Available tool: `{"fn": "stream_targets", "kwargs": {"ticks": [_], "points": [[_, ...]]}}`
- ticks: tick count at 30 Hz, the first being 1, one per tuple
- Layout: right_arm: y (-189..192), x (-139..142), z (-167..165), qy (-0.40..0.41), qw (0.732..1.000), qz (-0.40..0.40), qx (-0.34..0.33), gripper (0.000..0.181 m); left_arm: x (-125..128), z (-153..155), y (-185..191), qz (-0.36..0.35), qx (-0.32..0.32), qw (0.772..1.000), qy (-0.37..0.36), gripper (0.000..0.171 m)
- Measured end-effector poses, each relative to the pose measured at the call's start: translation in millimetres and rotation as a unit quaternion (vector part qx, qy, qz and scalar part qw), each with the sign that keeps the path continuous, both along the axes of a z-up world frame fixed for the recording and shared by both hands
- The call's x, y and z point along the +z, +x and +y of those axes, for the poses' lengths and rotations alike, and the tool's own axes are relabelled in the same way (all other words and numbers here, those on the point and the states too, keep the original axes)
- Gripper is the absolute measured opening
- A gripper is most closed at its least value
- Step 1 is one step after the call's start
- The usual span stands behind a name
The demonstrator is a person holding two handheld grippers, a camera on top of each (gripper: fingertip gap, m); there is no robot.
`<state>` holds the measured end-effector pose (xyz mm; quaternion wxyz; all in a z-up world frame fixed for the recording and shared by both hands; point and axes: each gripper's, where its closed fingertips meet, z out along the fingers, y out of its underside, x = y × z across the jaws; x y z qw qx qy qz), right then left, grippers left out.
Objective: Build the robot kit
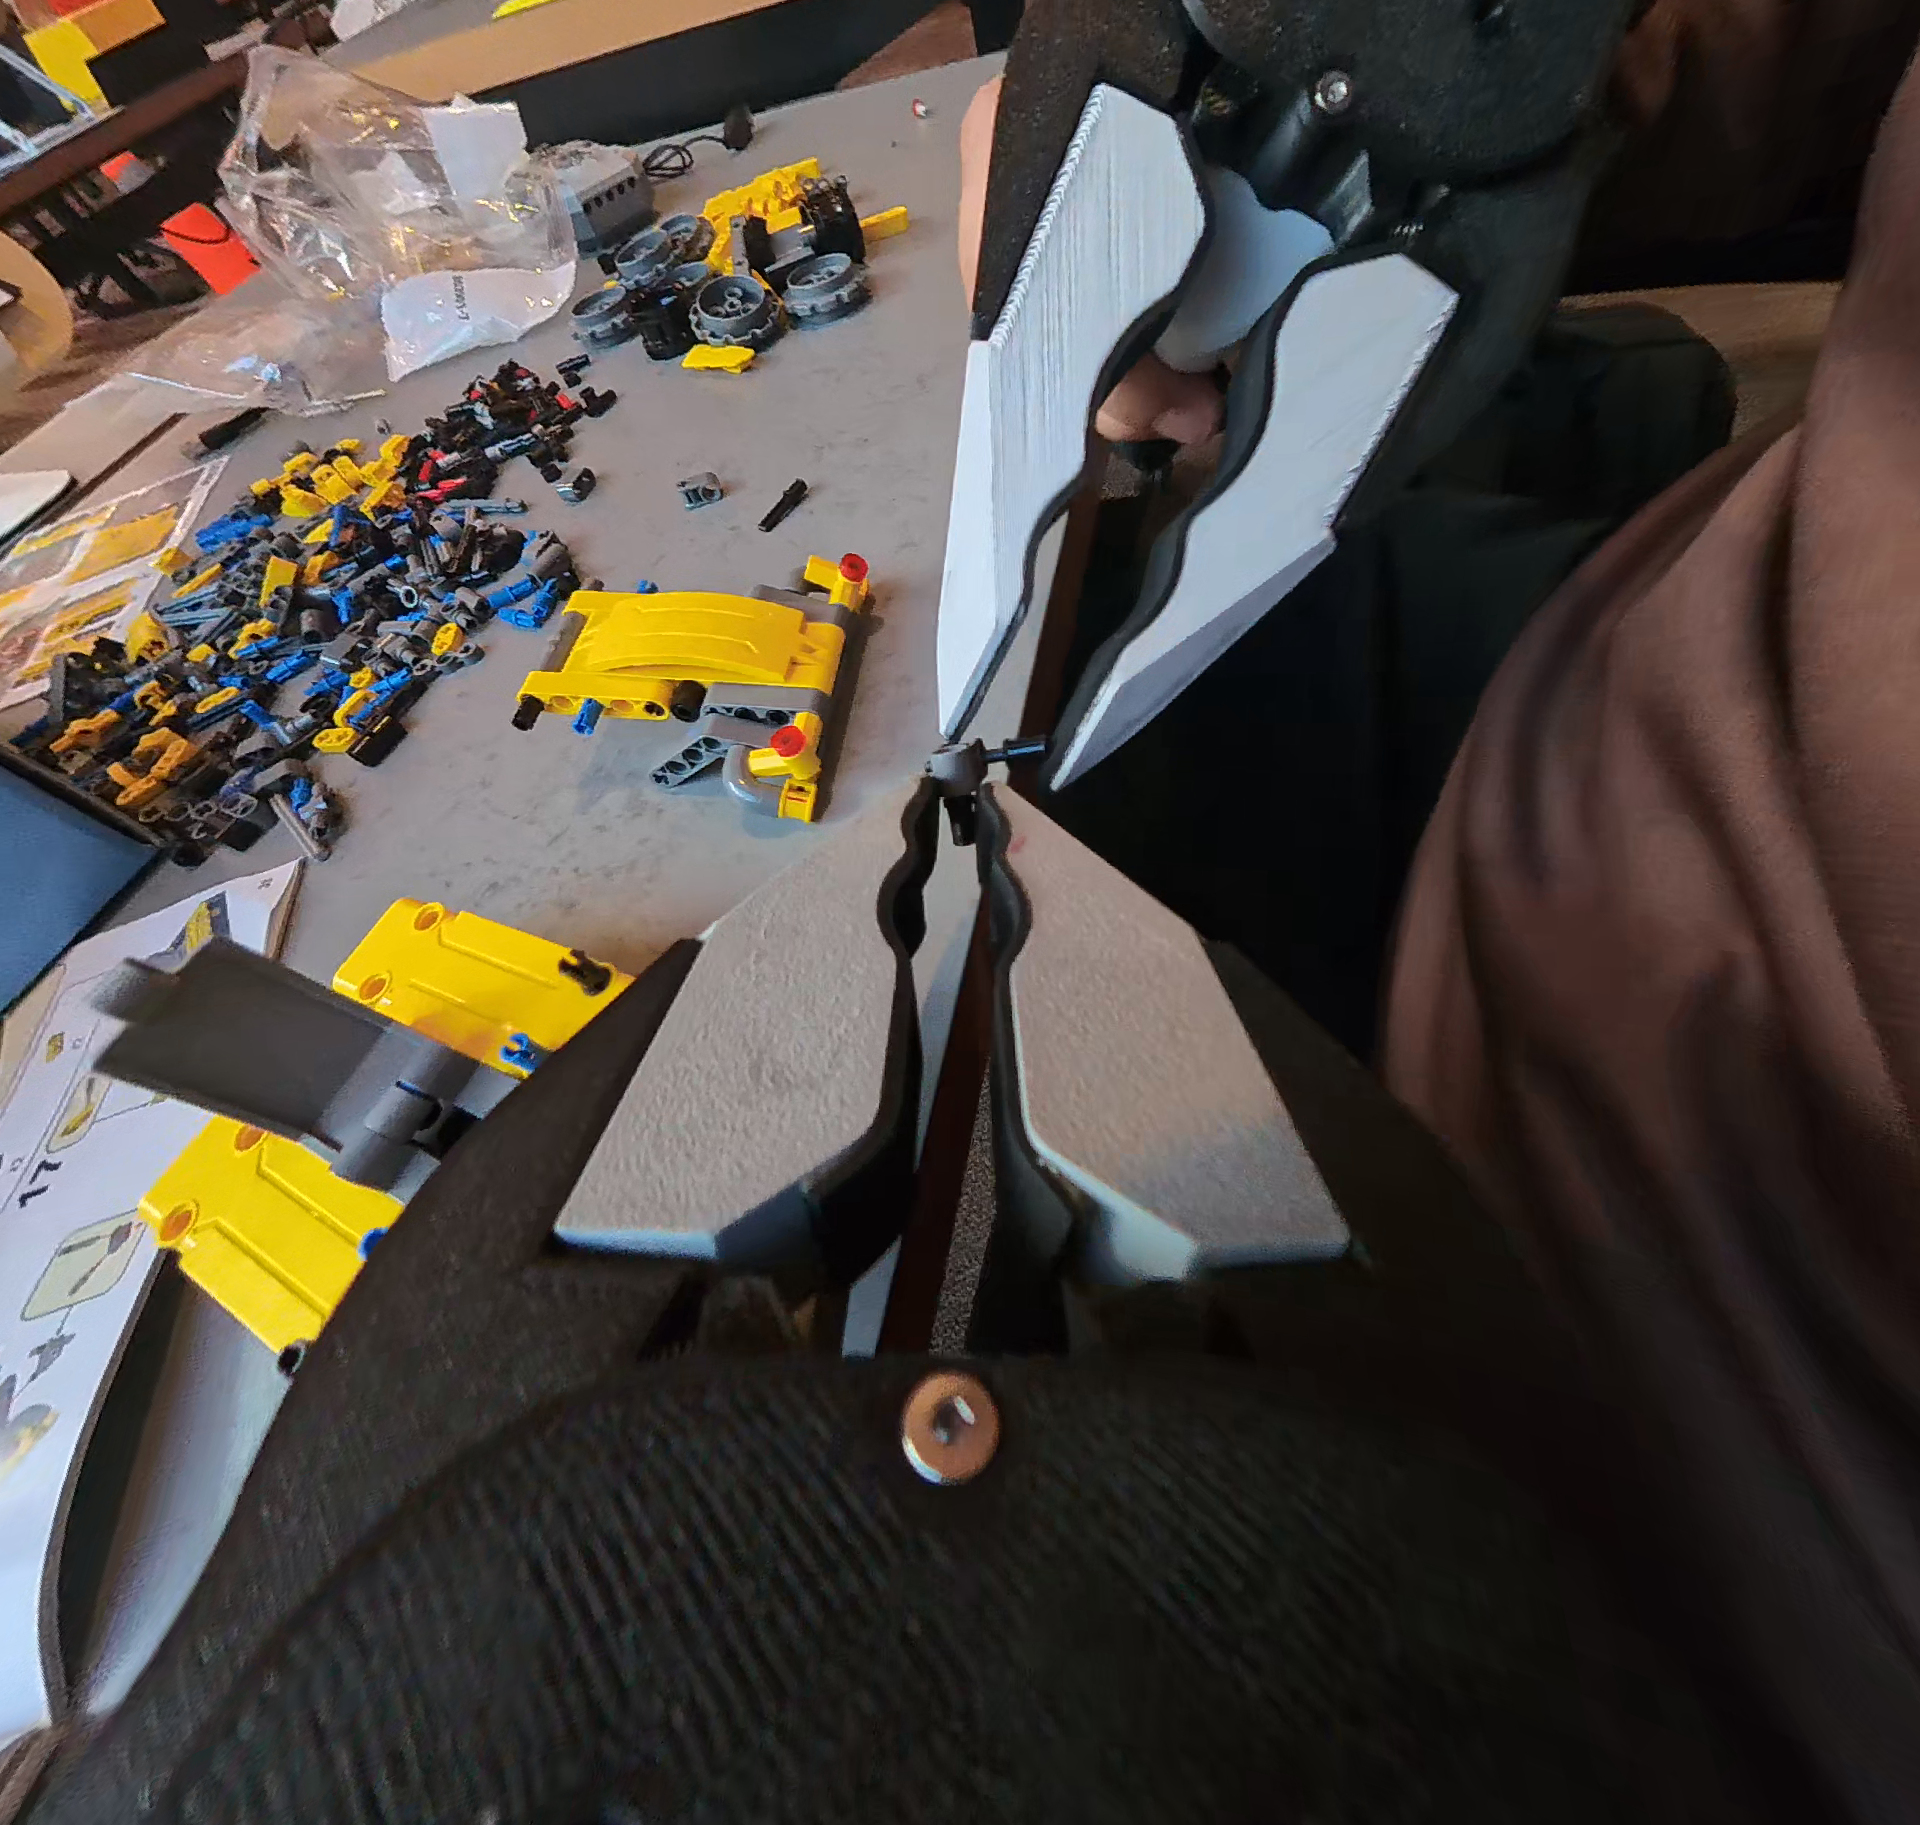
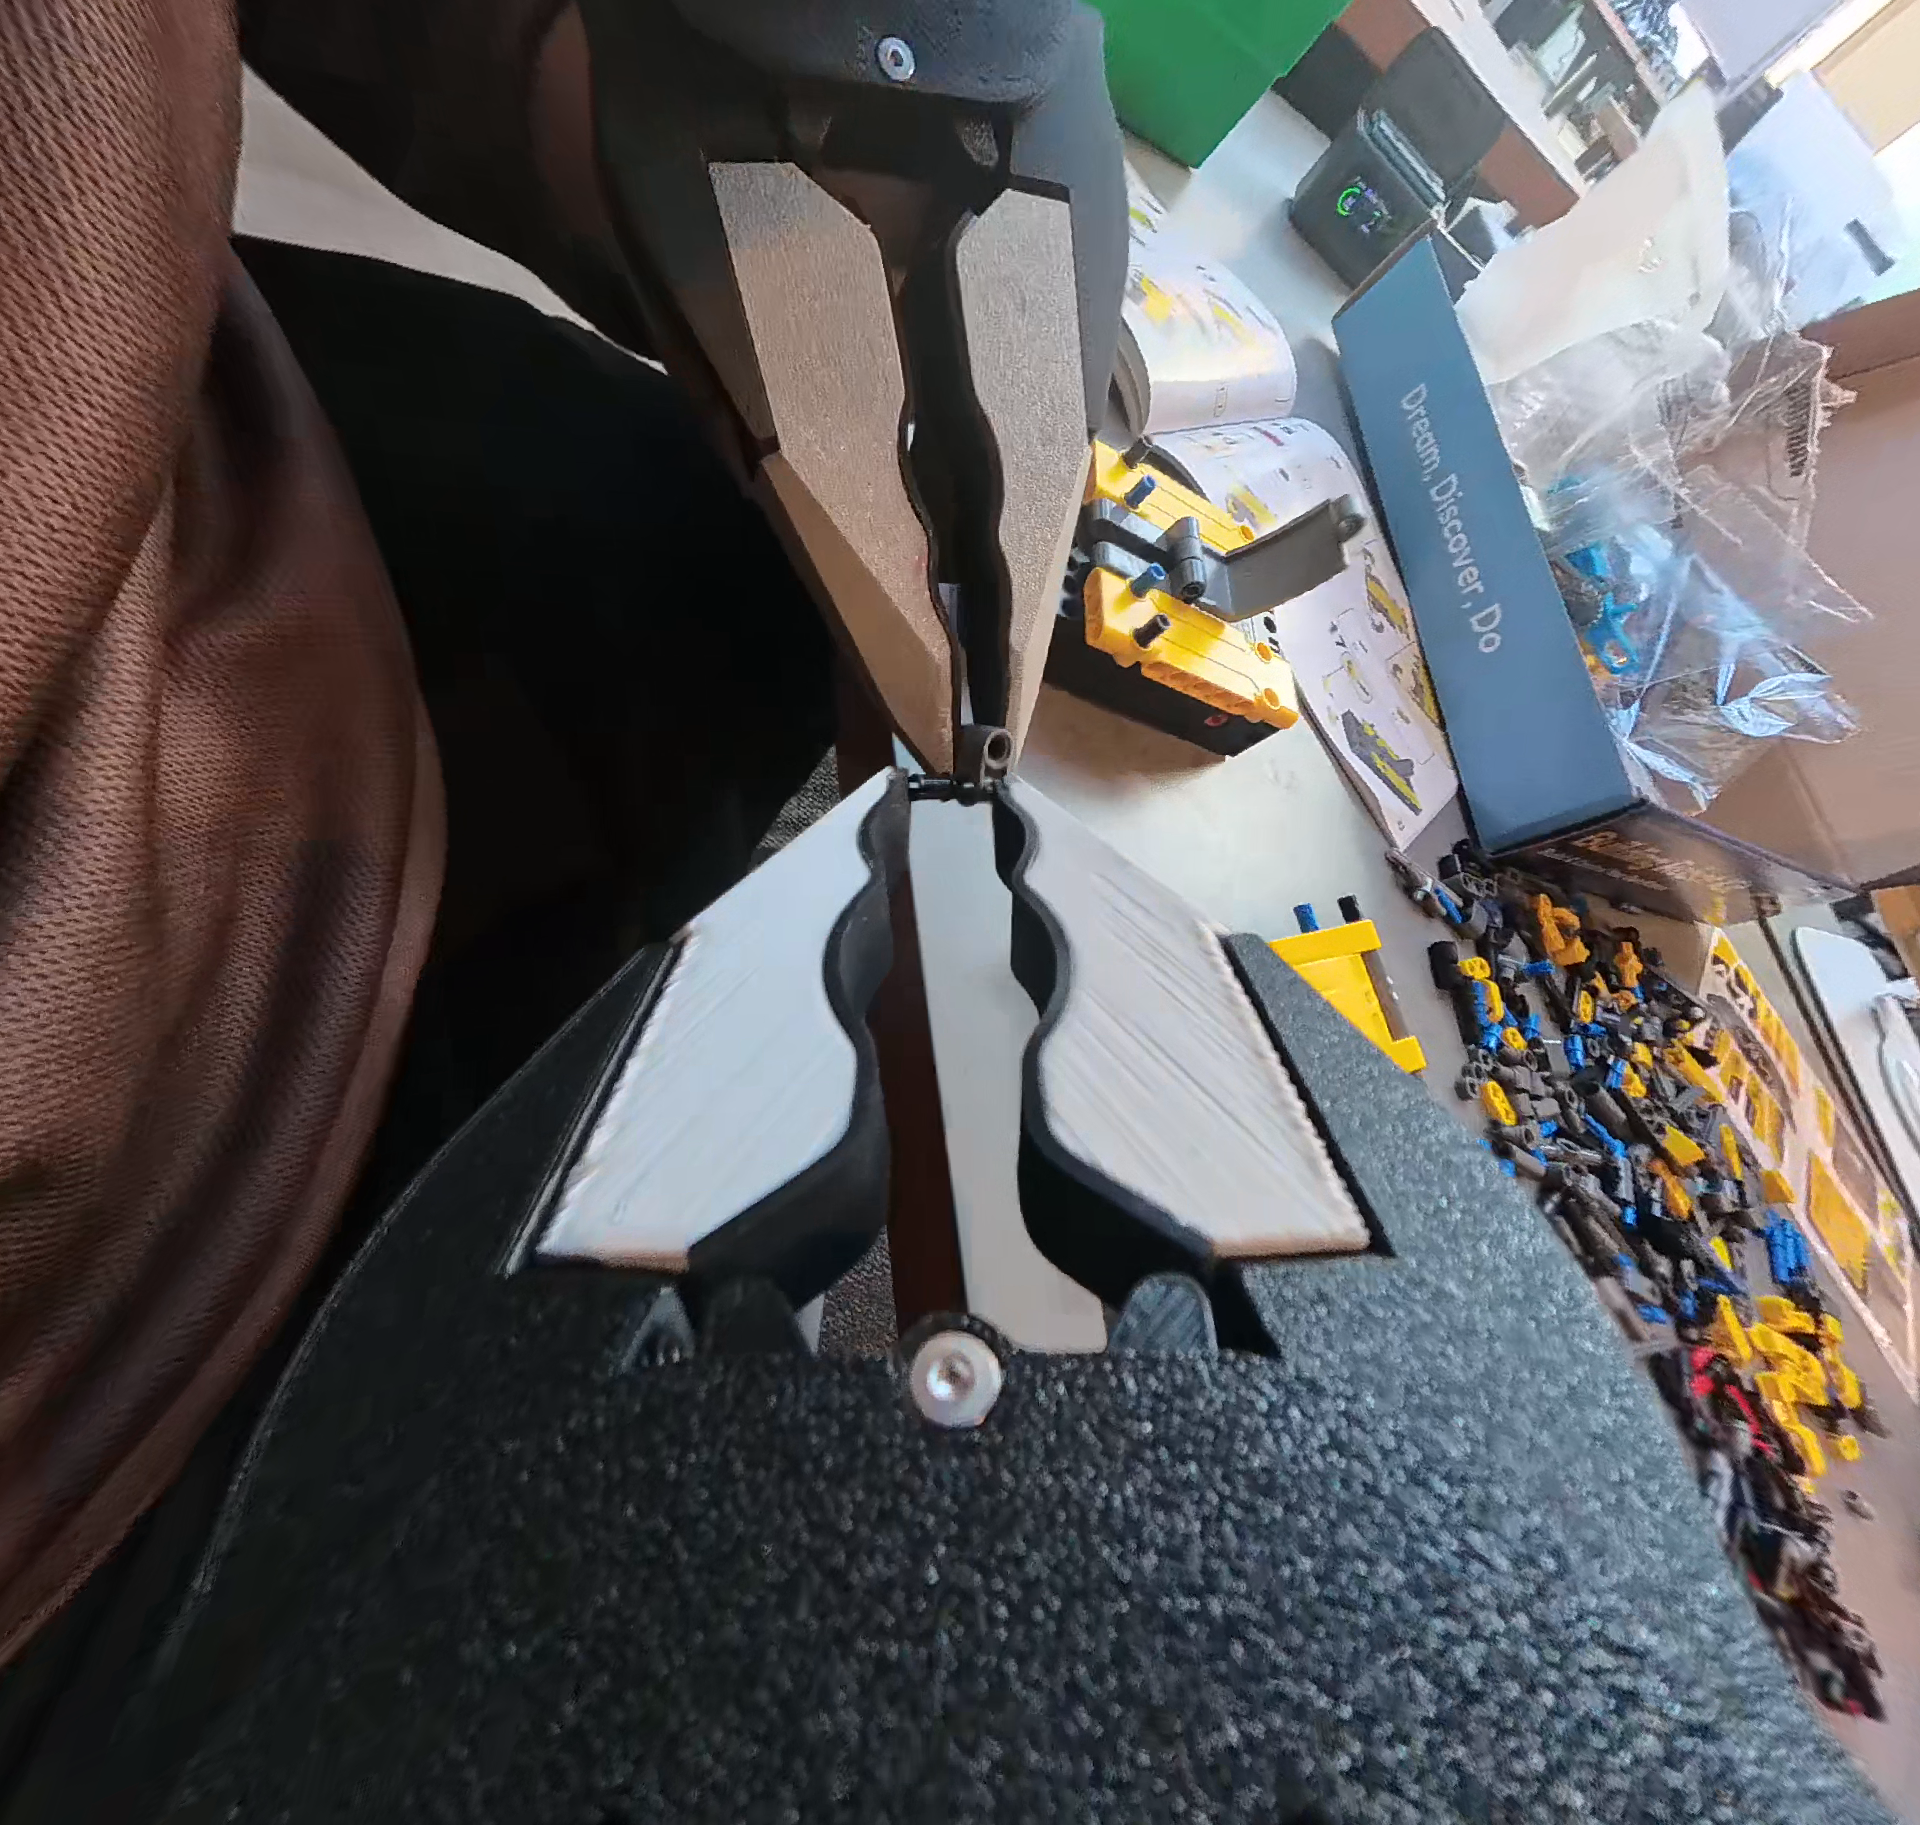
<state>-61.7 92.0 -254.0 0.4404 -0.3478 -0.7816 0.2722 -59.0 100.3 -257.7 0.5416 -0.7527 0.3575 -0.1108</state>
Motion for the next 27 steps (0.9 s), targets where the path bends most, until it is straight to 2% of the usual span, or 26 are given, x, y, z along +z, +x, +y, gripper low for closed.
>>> {"fn": "stream_targets", "kwargs": {"ticks": [27], "points": [[-4, 16, -1, 0.044, 0.998, 0.055, 0.0, 0.01, 8, 4, -7, -0.008, 0.025, 0.999, 0.033, 0.005]]}}
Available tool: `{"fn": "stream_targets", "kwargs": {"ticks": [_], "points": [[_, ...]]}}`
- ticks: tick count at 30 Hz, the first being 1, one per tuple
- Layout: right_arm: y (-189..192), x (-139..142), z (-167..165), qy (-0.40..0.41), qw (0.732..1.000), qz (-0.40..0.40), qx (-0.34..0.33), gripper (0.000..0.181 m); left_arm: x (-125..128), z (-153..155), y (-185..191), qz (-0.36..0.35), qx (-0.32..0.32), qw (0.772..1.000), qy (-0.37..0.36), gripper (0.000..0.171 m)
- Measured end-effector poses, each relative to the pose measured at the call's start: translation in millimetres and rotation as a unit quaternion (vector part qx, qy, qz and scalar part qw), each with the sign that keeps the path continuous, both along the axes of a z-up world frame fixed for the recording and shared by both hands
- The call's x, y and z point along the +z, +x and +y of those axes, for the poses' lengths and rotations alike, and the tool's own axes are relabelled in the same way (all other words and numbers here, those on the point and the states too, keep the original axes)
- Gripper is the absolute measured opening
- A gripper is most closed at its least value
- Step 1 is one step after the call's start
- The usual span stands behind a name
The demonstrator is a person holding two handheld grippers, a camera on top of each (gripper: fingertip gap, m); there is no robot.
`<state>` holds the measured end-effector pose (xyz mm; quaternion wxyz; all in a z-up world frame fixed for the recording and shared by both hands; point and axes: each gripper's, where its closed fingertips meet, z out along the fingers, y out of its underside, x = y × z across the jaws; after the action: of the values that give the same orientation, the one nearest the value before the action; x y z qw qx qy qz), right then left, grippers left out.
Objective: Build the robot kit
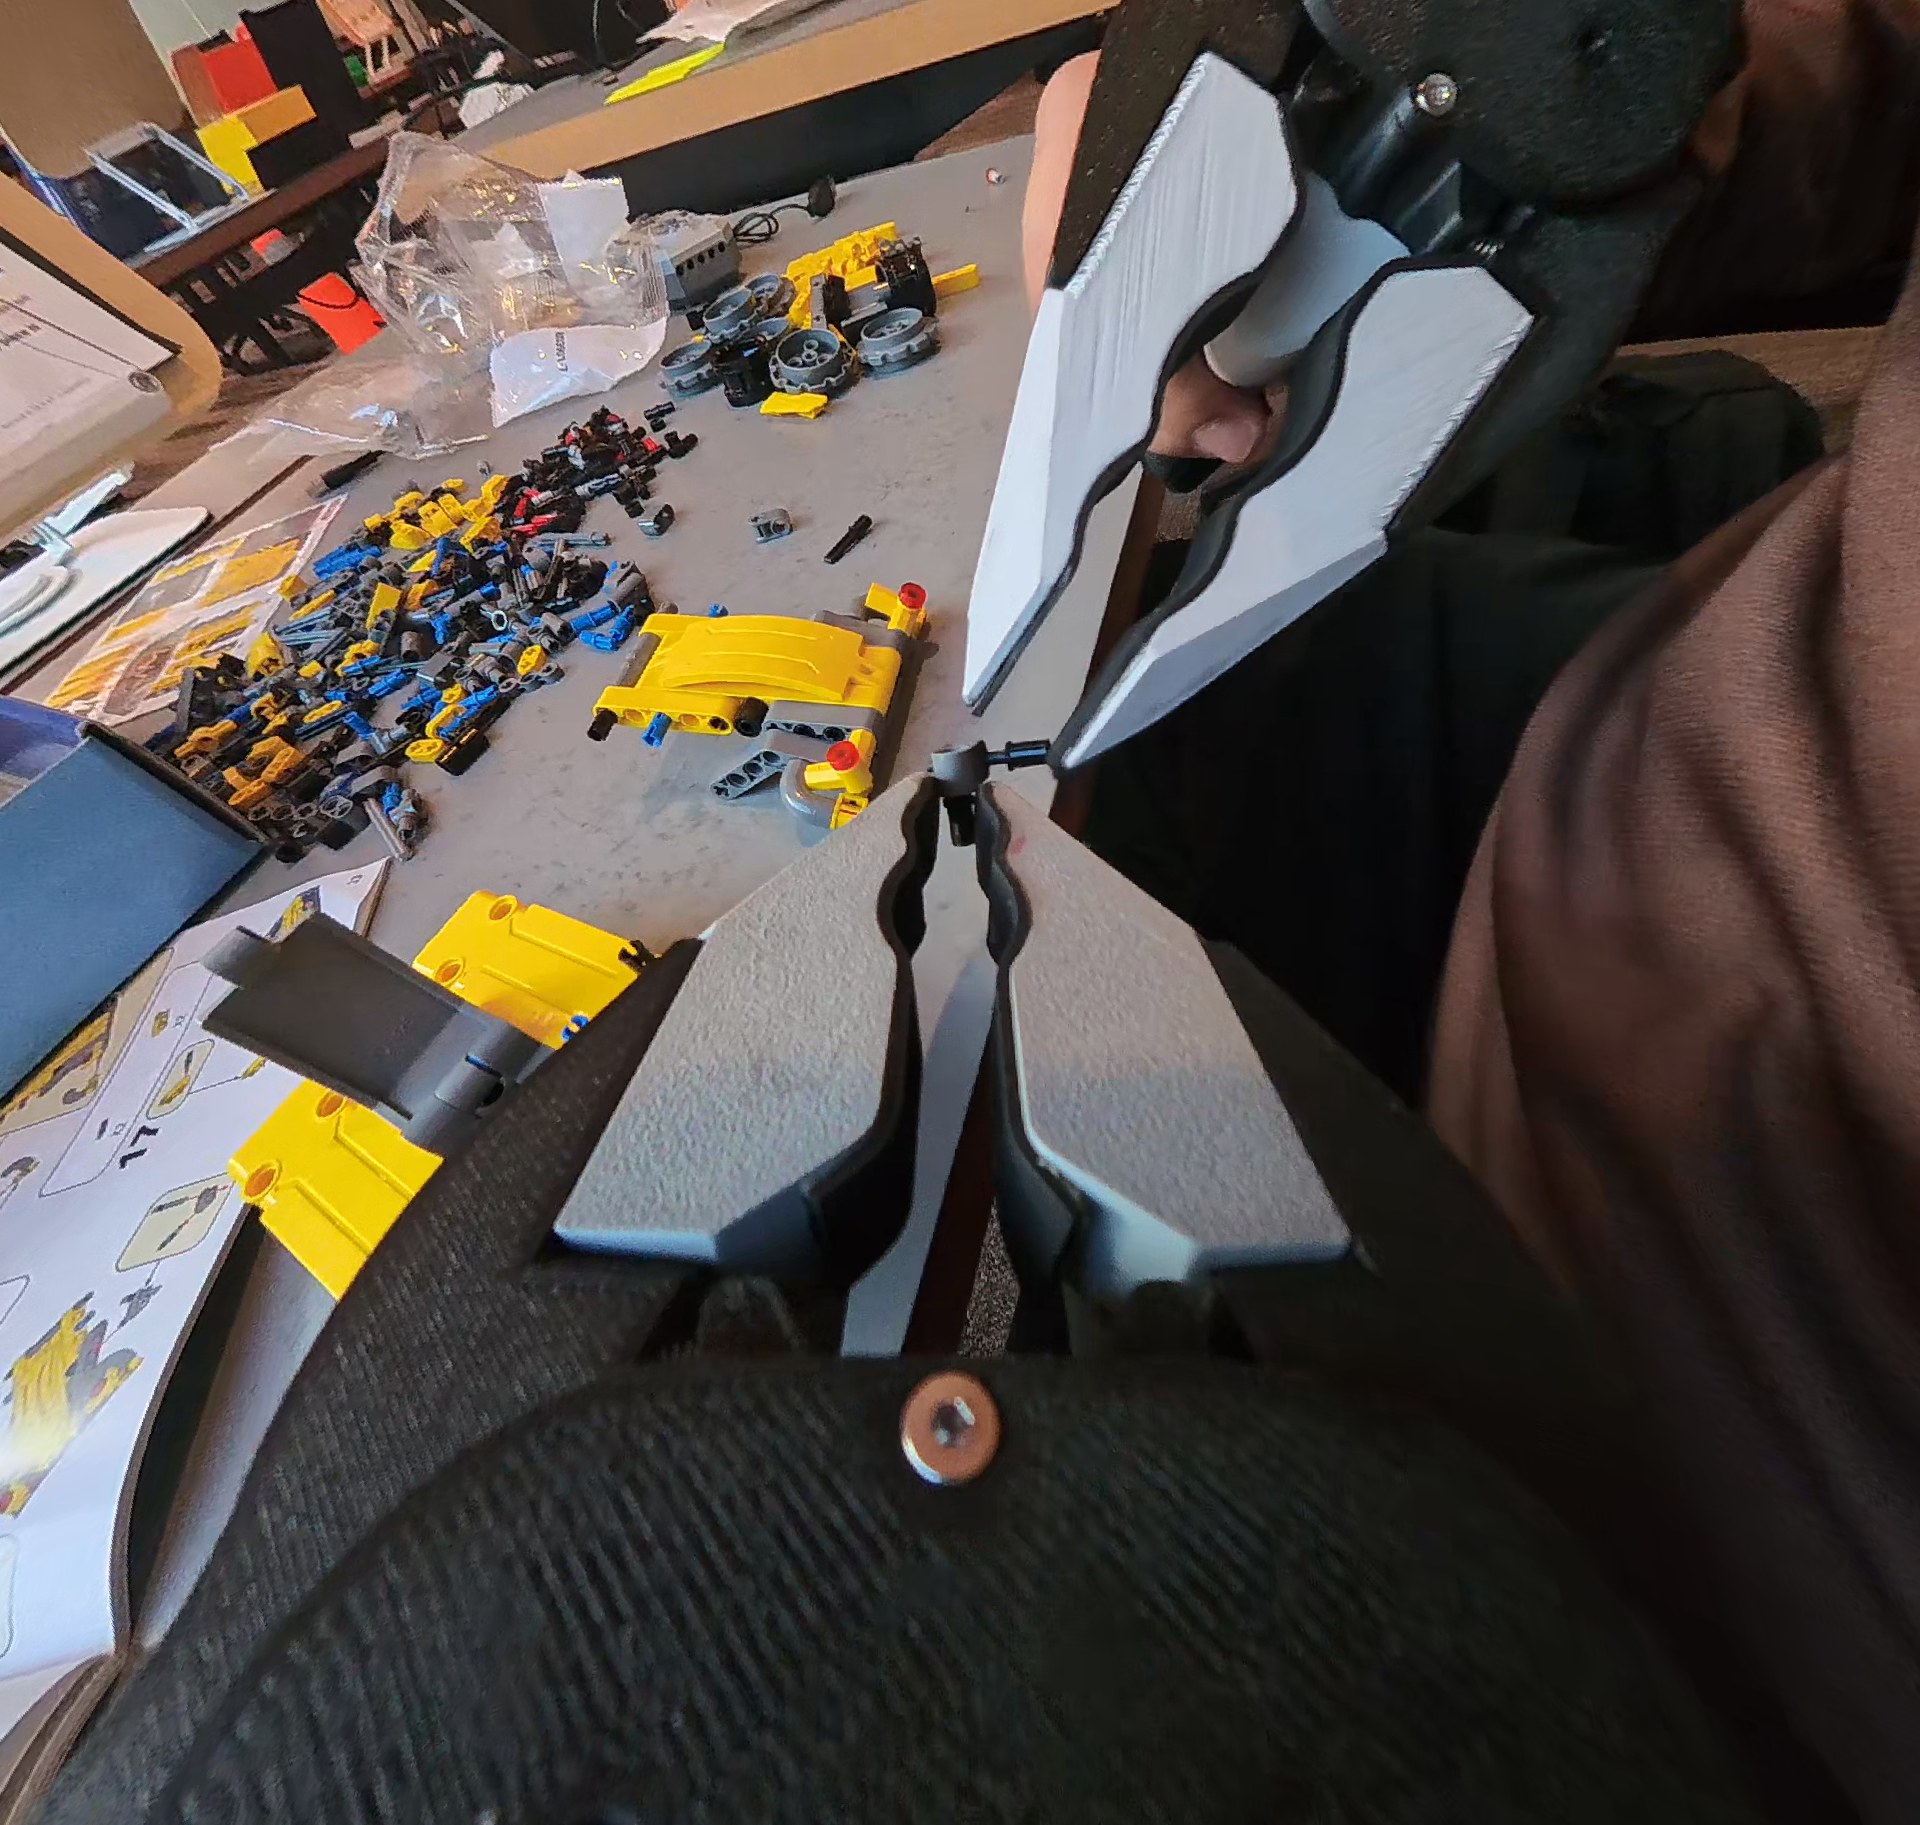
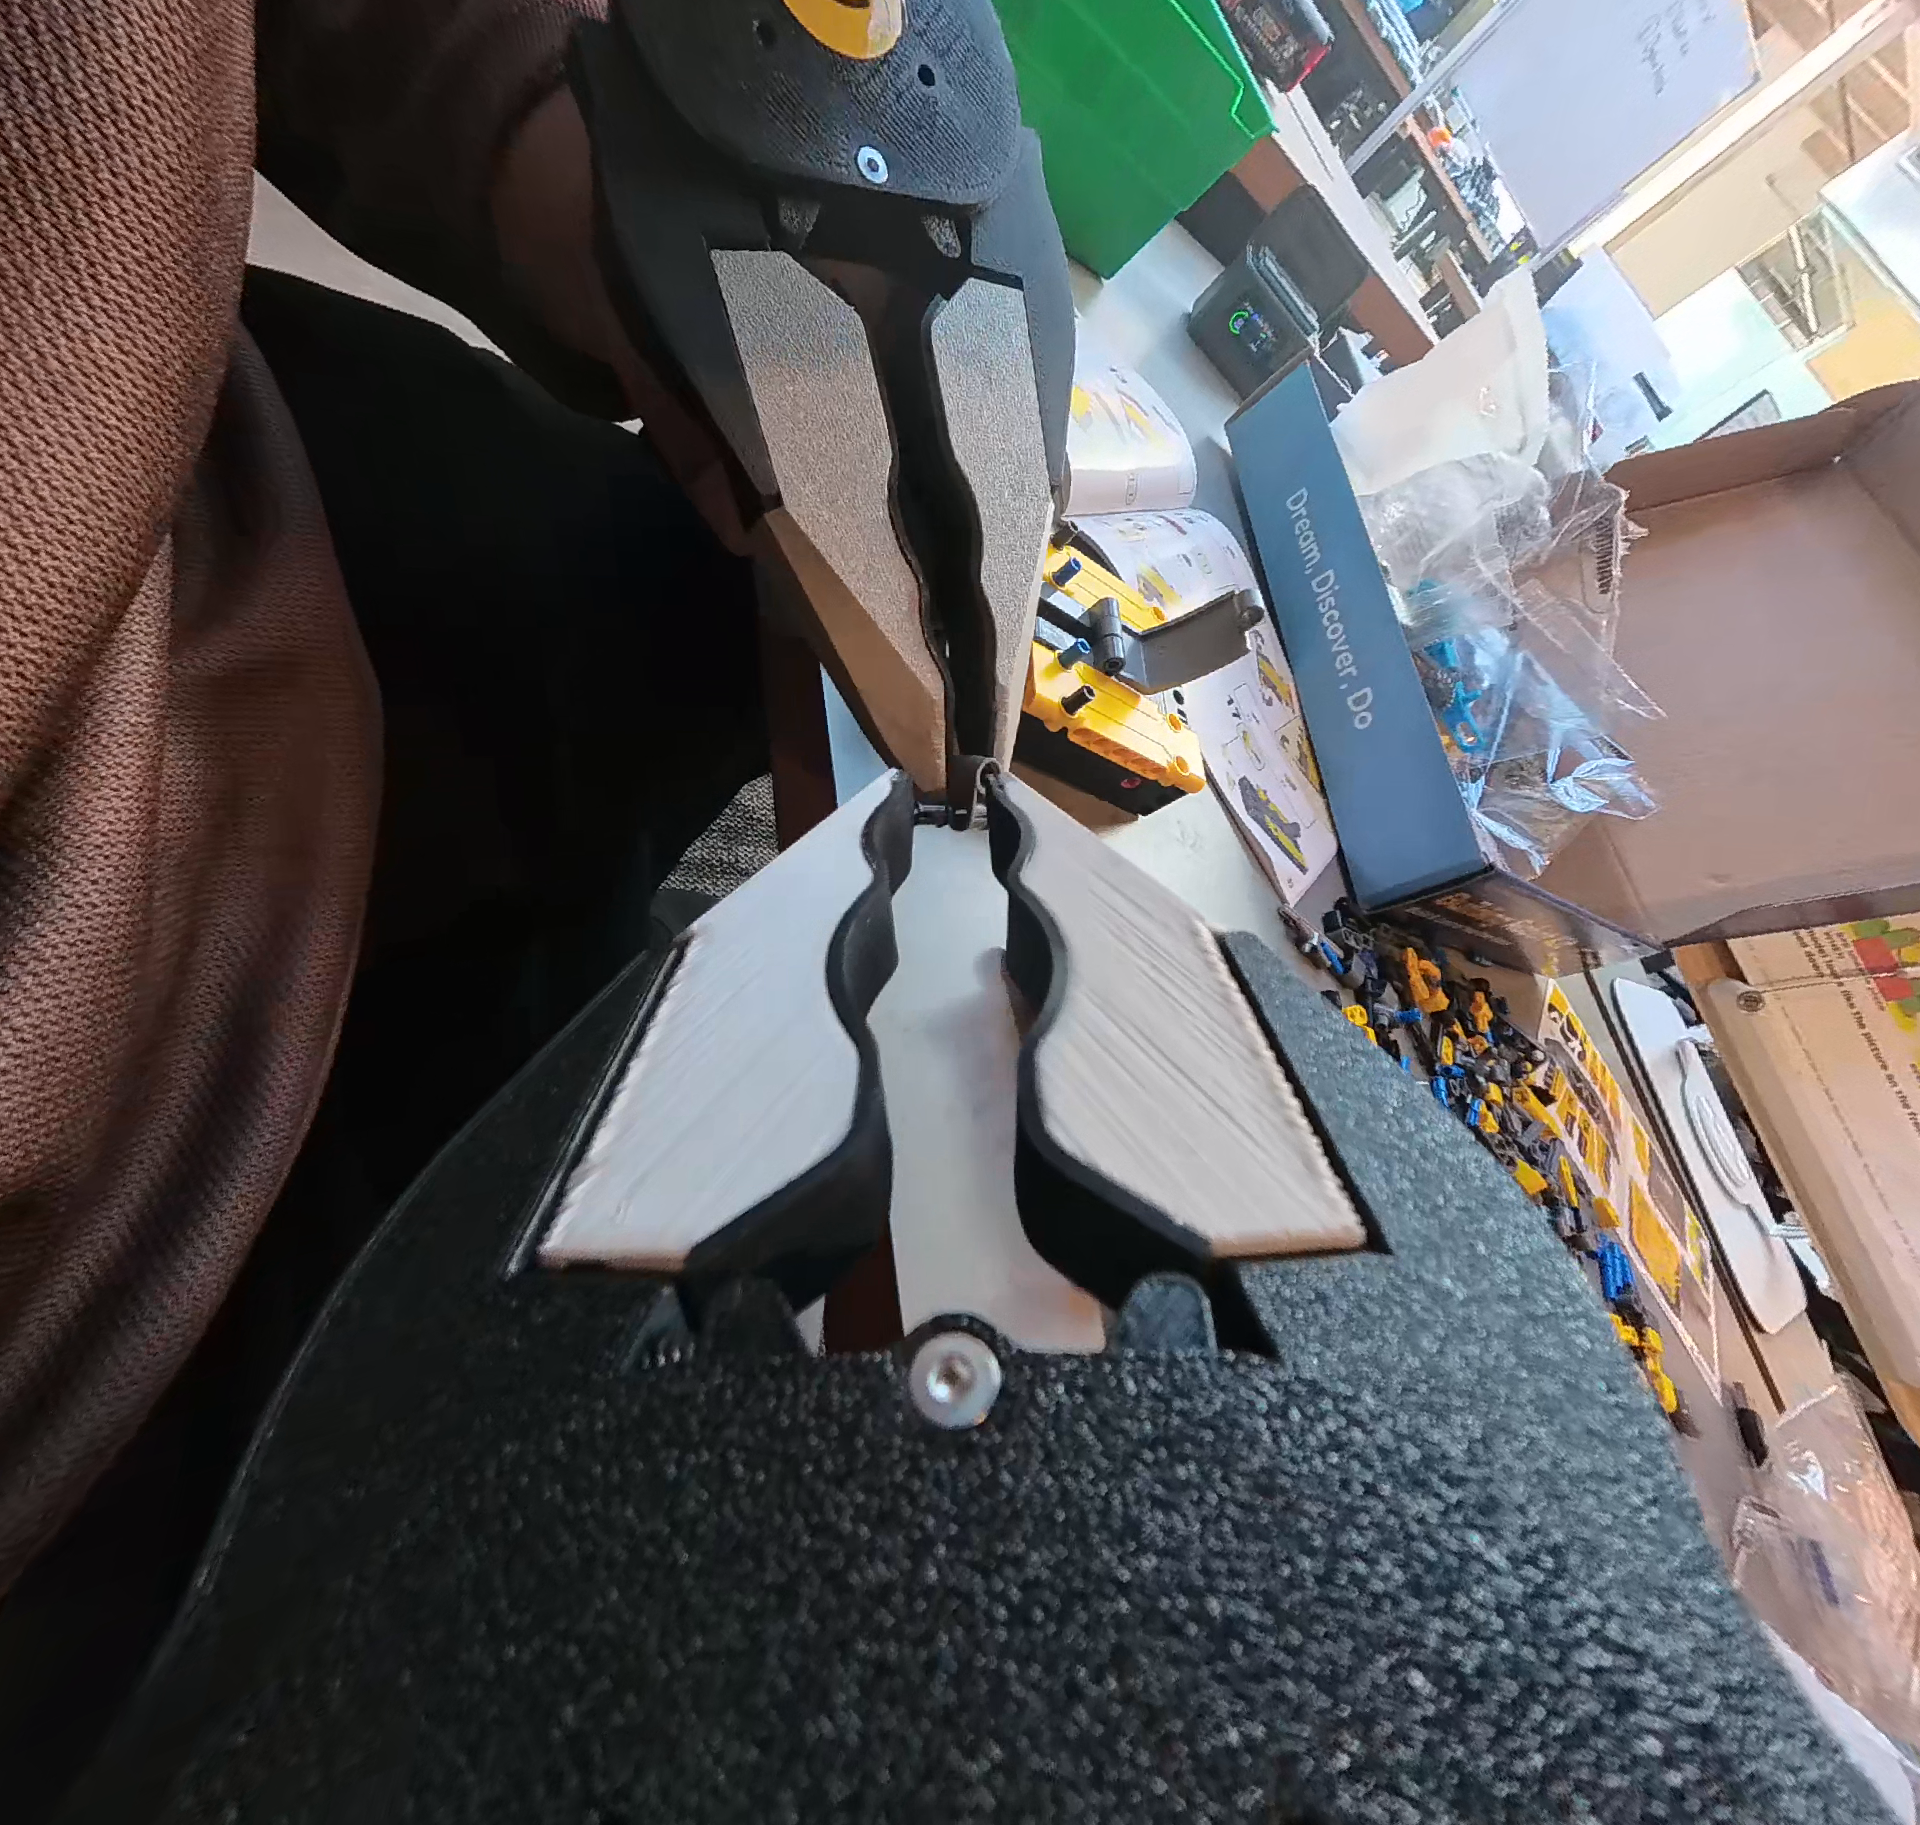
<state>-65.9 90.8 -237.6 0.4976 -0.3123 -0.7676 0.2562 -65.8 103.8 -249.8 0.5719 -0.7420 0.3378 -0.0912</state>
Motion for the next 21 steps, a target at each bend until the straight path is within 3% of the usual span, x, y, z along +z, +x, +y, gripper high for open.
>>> {"fn": "stream_targets", "kwargs": {"ticks": [12, 21], "points": [[-3, -2, -6, -0.002, 1.0, -0.007, 0.026, 0.014, 2, -3, -4, 0.001, 0.013, 1.0, 0.009, 0.005], [-20, -6, -28, -0.017, 0.995, -0.03, 0.096, 0.021, 6, -31, -18, 0.036, 0.053, 0.997, 0.042, 0.004]]}}
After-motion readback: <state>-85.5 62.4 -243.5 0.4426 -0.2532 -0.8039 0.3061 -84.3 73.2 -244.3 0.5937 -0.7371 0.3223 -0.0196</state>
